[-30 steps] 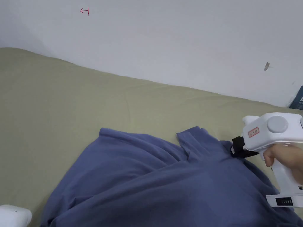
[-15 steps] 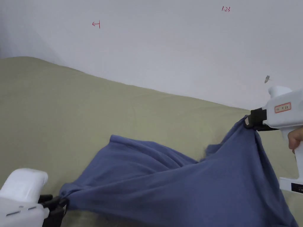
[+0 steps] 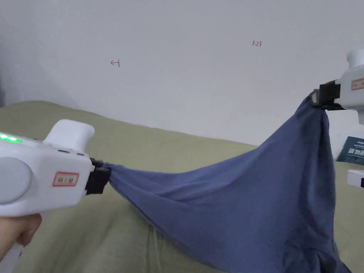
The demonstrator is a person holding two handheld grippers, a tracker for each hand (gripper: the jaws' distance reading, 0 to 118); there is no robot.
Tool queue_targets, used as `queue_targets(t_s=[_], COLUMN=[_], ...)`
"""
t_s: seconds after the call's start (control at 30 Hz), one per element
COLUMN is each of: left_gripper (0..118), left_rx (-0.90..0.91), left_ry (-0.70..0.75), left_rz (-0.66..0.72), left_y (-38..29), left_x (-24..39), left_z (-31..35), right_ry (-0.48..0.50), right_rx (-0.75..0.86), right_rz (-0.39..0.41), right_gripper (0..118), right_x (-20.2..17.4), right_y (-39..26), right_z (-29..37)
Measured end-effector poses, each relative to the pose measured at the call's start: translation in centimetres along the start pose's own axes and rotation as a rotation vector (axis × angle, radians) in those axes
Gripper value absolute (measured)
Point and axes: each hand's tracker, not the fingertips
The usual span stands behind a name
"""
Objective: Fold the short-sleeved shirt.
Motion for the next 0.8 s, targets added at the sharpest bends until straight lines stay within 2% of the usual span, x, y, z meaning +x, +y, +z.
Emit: queue_targets(t_s=[0.27,0.5,0.67,0.77,0.8], left_gripper=[2,2,2,2,2], left_rx=[0.07,0.1,0.127,0.156,0.173], left_ry=[0.055,0.111,0.154,0.179,0.19], left_rz=[-0.035,-0.058,-0.068,-0.065,-0.062], left_y=[6.4,12.2,16.5,19.1,19.9], left_x=[-1.2,-2.2,-2.4,-3.2,-3.4], left_z=[0.6,-0.6,-1.6,-2.2,-2.3], right_ry=[-0.044,-0.126,-0.206,-0.207,-0.138], right_rx=[0.108,0.218,0.278,0.302,0.342], right_rz=[0.037,0.033,0.069,0.078,0.118], right_gripper=[3,3,3,3,3], right_x=[-0.1,0.3,0.8,1.0,-0.3], right_y=[4.0,6.5,8.1,9.1,9.7], right_z=[2.5,3.2,3.0,2.9,2.7])
